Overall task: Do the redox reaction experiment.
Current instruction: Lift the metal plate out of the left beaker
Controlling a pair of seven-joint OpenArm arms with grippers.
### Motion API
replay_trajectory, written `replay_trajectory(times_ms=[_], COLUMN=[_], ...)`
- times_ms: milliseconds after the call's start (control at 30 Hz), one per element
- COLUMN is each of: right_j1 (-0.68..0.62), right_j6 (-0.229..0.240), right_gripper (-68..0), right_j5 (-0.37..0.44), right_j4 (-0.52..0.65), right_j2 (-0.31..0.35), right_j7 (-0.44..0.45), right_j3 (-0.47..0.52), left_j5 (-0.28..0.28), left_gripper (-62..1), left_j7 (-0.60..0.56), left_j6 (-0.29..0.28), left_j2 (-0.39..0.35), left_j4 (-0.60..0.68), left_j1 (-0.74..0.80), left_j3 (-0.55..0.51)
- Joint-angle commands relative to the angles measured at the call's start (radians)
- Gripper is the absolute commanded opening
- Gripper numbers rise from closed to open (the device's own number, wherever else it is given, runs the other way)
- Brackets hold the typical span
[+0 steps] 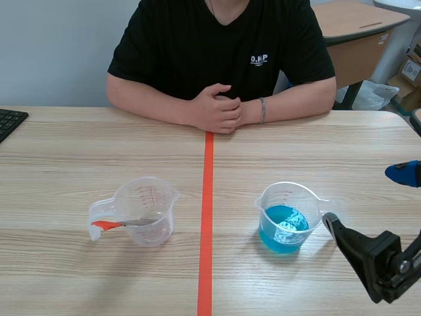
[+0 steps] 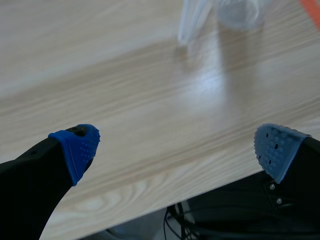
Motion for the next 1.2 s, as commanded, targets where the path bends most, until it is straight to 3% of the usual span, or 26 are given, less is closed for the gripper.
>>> replay_trajectory(times_ms=[0,300,567,633,800,1167], right_j1=[0.0,0.008,0.074,0.099,0.161,0.303], right_j6=[-0.002,0.005,0.037,0.068,0.104,0.108], right_gripper=[0.4,0.4,0.4,0.4,0.4,0.4], right_j5=[0.0,-0.015,-0.04,-0.054,-0.099,-0.161], right_j4=[0.015,0.015,0.015,0.015,0.015,0.015], right_j2=[0.011,0.011,0.011,0.014,0.016,0.016], right_j7=[0.015,0.023,0.04,0.042,0.041,0.044], right_j3=[0.006,0.006,-0.002,-0.018,-0.092,-0.349], left_j5=[-0.006,-0.007,-0.006,-0.006,-0.006,-0.006], left_gripper=[1.4,1.4,1.4,1.4,1.4,1.4], left_j7=[-0.02,-0.022,-0.023,-0.031,-0.055,-0.056], left_j6=[-0.002,-0.002,-0.002,-0.002,-0.002,-0.002], left_j2=[0.031,0.124,0.14,0.14,0.14,0.139], left_j4=[-0.023,-0.203,-0.301,-0.315,-0.335,-0.335], left_j1=[-0.005,0.006,0.011,0.011,0.011,0.01], left_j3=[0.008,0.016,0.131,0.158,0.209,0.224])
